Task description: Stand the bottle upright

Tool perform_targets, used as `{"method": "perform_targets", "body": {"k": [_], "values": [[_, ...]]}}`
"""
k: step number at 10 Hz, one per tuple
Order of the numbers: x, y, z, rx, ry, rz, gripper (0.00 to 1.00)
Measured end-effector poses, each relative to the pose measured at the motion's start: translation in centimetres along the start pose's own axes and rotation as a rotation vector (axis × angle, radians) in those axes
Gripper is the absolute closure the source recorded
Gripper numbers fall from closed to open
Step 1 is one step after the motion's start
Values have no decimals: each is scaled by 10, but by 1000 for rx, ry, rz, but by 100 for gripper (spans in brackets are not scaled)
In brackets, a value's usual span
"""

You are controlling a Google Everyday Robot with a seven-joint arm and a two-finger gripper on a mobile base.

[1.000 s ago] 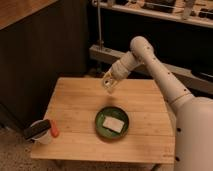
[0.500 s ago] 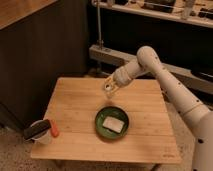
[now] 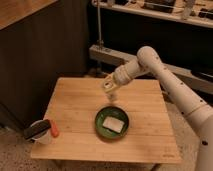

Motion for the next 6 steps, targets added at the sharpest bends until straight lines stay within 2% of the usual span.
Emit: {"method": "perform_targets", "body": {"k": [2,5,6], "values": [[1,-1,3,-4,-27,39,100],[0,-8,12,-15,-90,59,100],[1,-11,13,-16,-99,64,100]]}}
